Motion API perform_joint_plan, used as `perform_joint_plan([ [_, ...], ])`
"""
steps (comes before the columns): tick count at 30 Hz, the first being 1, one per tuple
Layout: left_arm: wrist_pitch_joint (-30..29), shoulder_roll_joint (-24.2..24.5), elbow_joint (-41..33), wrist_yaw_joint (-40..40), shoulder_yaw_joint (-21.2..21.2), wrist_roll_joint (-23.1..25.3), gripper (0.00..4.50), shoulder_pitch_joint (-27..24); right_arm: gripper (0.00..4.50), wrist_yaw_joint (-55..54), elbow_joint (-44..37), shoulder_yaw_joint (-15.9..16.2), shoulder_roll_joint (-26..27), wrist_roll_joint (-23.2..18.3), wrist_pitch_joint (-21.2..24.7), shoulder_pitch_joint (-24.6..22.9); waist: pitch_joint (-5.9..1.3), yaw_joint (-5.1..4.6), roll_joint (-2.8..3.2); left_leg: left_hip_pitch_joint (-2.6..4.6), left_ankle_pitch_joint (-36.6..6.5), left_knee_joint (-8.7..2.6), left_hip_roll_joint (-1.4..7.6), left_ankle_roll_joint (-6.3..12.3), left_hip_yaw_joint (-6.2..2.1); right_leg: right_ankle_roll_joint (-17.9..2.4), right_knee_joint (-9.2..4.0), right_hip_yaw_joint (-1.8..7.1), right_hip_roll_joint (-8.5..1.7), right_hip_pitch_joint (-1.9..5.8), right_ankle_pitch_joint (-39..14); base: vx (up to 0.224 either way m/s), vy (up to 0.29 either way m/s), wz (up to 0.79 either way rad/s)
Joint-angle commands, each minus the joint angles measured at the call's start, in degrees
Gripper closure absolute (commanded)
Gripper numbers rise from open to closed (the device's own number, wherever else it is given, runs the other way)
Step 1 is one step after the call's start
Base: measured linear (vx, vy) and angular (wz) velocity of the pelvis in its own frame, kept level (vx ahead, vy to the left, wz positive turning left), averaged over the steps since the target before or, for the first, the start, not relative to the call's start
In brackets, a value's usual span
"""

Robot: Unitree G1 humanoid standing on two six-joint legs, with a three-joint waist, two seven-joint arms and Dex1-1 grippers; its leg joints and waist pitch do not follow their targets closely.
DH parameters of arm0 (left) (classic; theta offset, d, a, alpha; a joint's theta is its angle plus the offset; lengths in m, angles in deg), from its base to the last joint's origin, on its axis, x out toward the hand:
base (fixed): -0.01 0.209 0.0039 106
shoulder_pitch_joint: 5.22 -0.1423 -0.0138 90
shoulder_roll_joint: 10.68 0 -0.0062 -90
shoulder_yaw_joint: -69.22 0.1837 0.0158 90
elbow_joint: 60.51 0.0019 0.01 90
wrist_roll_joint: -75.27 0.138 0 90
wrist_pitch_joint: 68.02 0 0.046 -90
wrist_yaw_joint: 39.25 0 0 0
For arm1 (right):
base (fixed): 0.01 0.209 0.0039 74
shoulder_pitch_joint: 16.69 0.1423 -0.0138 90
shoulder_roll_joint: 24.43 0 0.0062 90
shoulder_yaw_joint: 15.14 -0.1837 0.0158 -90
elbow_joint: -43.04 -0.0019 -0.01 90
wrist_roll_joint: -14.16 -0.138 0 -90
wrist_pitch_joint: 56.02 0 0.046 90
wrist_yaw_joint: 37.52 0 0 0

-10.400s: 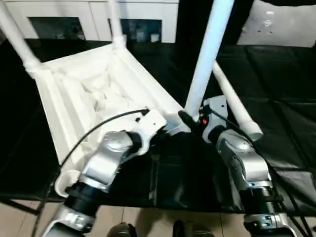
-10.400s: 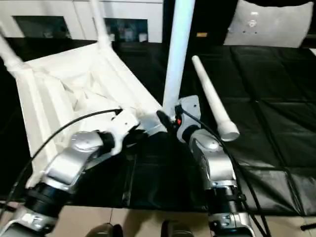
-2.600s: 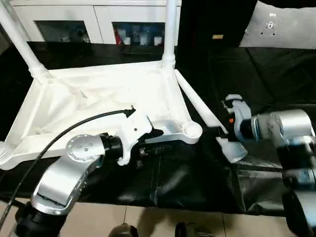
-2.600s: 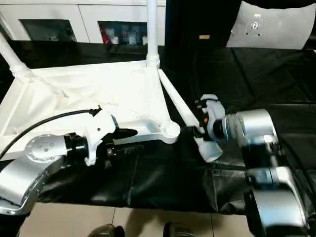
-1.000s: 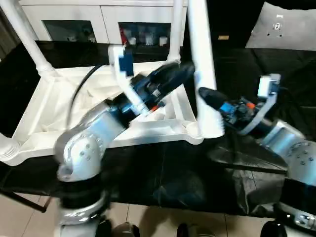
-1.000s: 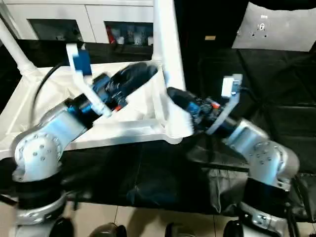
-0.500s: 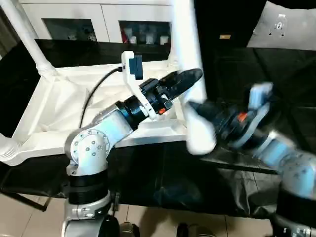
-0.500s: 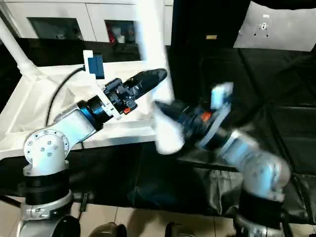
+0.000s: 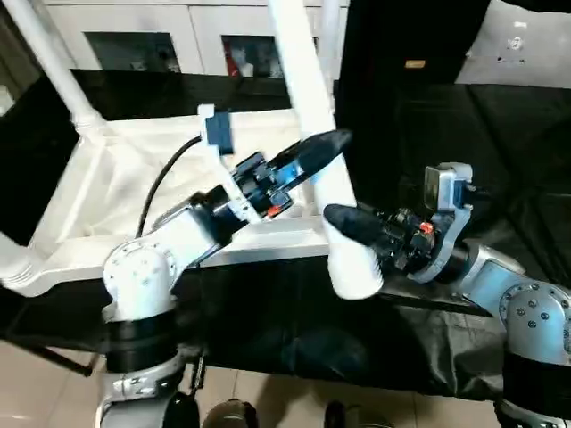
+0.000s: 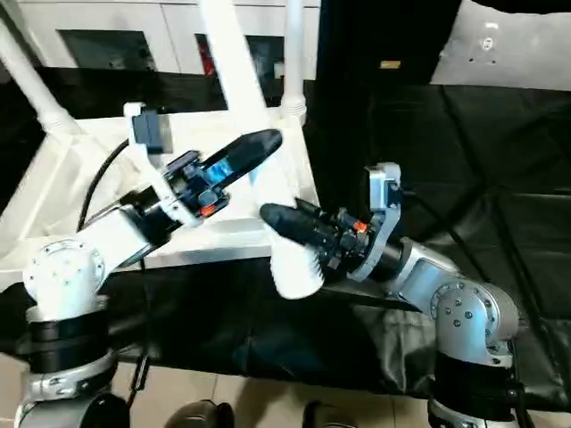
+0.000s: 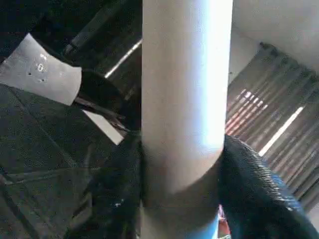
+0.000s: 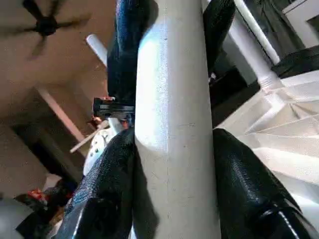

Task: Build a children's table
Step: Pick table leg

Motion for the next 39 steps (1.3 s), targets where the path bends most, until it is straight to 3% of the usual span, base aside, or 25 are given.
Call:
perform_joint_plan([
  [1,-0.69,0.3,-1.65,-2.41,1.78,-2.7,2.57,0.36,2.64,-1.5,1.15,-0.12,-0.7,-0.1,-0.57,-0.01,-4.37,0.11,-0.17,0.62,0.72,-2.99,3.09,7.38,-1.02,-5.49,-4.55,3.07,-6.0,3.86,-16.6,0.0,0.0,0.0],
  [7,-0.16,1.16,-1.85,-2.77,2.65,-2.47,2.69,-0.21,2.65,-1.41,1.57,0.16,-1.29,-0.28,-1.22,0.05,-4.64,0.0,-0.28,0.55,0.97,-2.9,3.01,7.28,-1.0,-5.31,-4.49,3.05,-6.09,3.95,-16.36,0.0,0.0,0.0],
  [12,1.17,1.38,-2.16,-1.2,2.04,-1.81,2.69,-0.11,2.65,-2.11,2.16,1.07,-1.81,0.88,-3.28,0.32,-4.75,0.02,-0.31,0.52,1.33,-2.88,3.05,7.37,-0.97,-5.29,-4.42,2.99,-6.05,3.92,-16.12,0.0,0.0,0.0],
  [13,2.04,1.94,-2.49,-0.35,1.88,-0.96,2.69,-0.03,2.65,-2.62,2.82,1.44,-1.82,1.69,-4.42,0.71,-4.97,0.04,-0.67,0.57,1.41,-2.83,3.03,7.36,-0.93,-5.24,-4.4,3.0,-6.05,3.99,-16.05,0.0,0.0,0.0],
  [14,2.67,2.46,-2.8,0.11,1.91,-0.05,2.69,-0.03,2.65,-3.03,3.3,1.64,-1.71,2.49,-5.44,1.03,-4.98,0.07,-0.5,0.47,1.81,-2.8,3.01,7.44,-0.95,-5.32,-4.28,3.03,-6.11,3.95,-15.72,0.0,0.0,0.0],
  [15,3.02,2.79,-2.95,0.25,1.98,0.52,2.69,-0.04,2.3,-3.29,3.53,1.76,-1.62,3.11,-6.21,1.2,-5.05,-0.01,-0.79,0.46,1.83,-2.81,3.06,7.46,-0.95,-5.26,-4.28,3.02,-6.08,3.98,-15.64,0.0,0.0,0.0],
  [16,3.33,3.11,-3.08,0.35,2.07,1.06,2.69,-0.05,1.95,-3.57,3.72,1.88,-1.53,3.75,-7.0,1.36,-5.08,0.05,-0.55,0.53,1.93,-2.75,3.11,7.43,-0.94,-5.4,-4.15,3.07,-6.13,3.93,-15.36,0.0,0.0,0.0],
  [17,3.77,3.72,-3.2,0.78,1.84,1.83,2.69,0.06,1.95,-4.15,4.13,2.21,-1.57,4.71,-7.62,1.71,-5.22,-0.02,-0.95,0.46,2.18,-2.73,3.08,7.52,-0.89,-5.4,-4.11,3.09,-6.09,4.03,-15.02,0.0,0.0,0.0],
  [19,4.32,4.58,-3.29,1.03,1.74,2.76,2.69,0.19,1.92,-4.54,4.41,2.64,-1.71,5.69,-8.44,1.99,-5.24,0.05,-0.7,0.54,2.81,-2.77,3.3,7.33,-1.07,-5.52,-3.84,3.13,-6.09,3.83,-14.21,0.0,0.0,0.0],
  [20,5.45,6.24,-3.28,1.56,2.1,5.2,2.69,0.48,1.64,-4.87,4.7,3.04,-1.78,6.53,-9.35,2.4,-5.22,-0.01,-0.63,0.59,2.59,-2.74,3.25,7.4,-1.02,-5.46,-3.93,3.12,-6.11,3.8,-14.24,0.0,0.0,0.0],
  [22,6.92,10.06,-2.57,2.71,3.03,9.83,2.69,1.2,1.53,-4.96,5.09,4.48,-2.34,8.68,-12.22,2.89,-5.45,-0.01,-0.94,0.58,2.72,-2.68,3.15,7.29,-0.93,-5.41,-3.69,3.17,-6.13,3.92,-13.91,0.0,0.0,0.0],
  [23,6.93,10.07,-2.57,2.72,3.04,9.84,2.69,1.2,1.48,-4.96,5.09,4.48,-2.34,8.69,-12.23,2.9,-5.53,-0.01,-1.03,0.57,3.14,-2.65,3.12,7.14,-0.92,-5.08,-3.47,3.23,-6.13,3.94,-13.54,0.0,0.0,0.0],
  [26,7.47,13.29,-2.32,4.03,4.41,12.93,2.69,2.12,1.09,-6.68,5.01,4.97,-2.38,11.15,-16.33,4.14,-5.71,-0.03,-0.88,0.61,4.05,-2.49,3.31,7.54,-0.92,-6.12,-3.1,3.24,-6.18,3.83,-11.25,0.0,0.0,0.0],
  [27,7.44,13.67,-2.46,4.24,4.69,13.21,2.69,2.21,1.09,-6.94,4.81,4.91,-2.39,11.25,-16.56,4.34,-5.88,-0.09,-1.77,0.56,4.21,-2.5,3.31,7.64,-0.84,-6.26,-2.98,3.26,-6.2,4.0,-10.84,0.0,0.0,0.0],
  [30,7.97,14.98,-3.48,4.27,7.0,15.67,2.69,2.6,0.78,-7.51,3.72,4.89,-3.33,11.31,-16.03,5.28,-5.81,0.27,-1.22,0.63,4.14,-2.43,3.25,7.93,-0.77,-6.61,-2.93,3.34,-6.29,3.83,-11.55,0.0,0.0,0.0],
  [33,8.66,15.15,-4.17,5.39,8.45,17.56,2.69,3.0,0.61,-8.67,2.3,7.0,-5.1,14.07,-16.68,5.49,-5.71,0.34,-1.81,0.55,3.96,-2.48,3.32,7.33,-0.67,-6.59,-2.91,3.39,-6.29,3.79,-11.71,0.0,0.0,0.0],
  [39,8.65,13.85,-4.73,6.53,8.02,16.51,2.69,3.74,0.14,-10.71,1.14,9.7,-6.99,16.59,-15.06,5.75,-5.4,0.41,-1.95,0.41,1.31,-2.53,2.95,5.86,-0.52,-5.58,-3.38,3.46,-6.31,3.93,-15.6,0.0,0.0,0.0],
])
